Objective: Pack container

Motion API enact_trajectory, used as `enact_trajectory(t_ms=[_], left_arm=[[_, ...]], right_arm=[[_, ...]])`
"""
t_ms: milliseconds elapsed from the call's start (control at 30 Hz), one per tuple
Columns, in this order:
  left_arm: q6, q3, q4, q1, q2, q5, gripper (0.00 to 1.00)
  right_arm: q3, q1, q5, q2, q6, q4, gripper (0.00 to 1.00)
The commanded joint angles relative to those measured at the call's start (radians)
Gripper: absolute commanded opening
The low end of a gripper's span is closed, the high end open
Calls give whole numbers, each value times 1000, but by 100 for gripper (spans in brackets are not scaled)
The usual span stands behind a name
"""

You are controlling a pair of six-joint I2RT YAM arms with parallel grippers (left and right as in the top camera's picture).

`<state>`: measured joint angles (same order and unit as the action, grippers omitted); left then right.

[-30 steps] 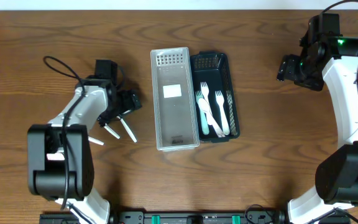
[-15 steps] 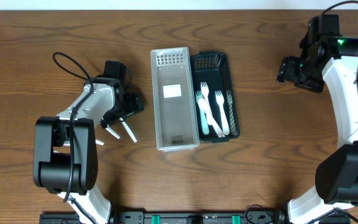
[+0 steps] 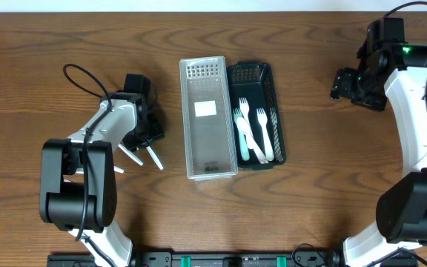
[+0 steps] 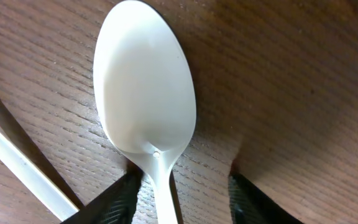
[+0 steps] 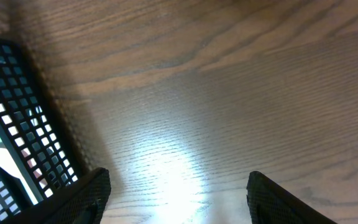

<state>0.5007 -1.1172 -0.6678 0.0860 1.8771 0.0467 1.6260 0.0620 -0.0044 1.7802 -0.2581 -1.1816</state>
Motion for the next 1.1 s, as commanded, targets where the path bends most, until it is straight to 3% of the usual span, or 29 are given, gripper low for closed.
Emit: enact_trajectory(t_ms=[0, 167, 400, 500, 833, 1067], left_arm=[[6, 4, -3, -2, 38, -17, 44], [6, 4, 0, -2, 38, -18, 27], [6, 4, -1, -2, 38, -18, 25], [6, 4, -2, -2, 38, -18, 12], [-18, -32, -33, -1, 5, -18, 6], [-83, -287, -243, 46, -130, -18, 6]], right_arm=[[-5, 2, -3, 6, 11, -1, 73], [-5, 2, -3, 6, 11, -4, 74], [-5, 2, -3, 6, 8, -8, 74], [-5, 2, -3, 6, 8, -8, 73], [-5, 3, -3, 6, 8, -7, 73], [-5, 3, 0, 6, 8, -1, 74]])
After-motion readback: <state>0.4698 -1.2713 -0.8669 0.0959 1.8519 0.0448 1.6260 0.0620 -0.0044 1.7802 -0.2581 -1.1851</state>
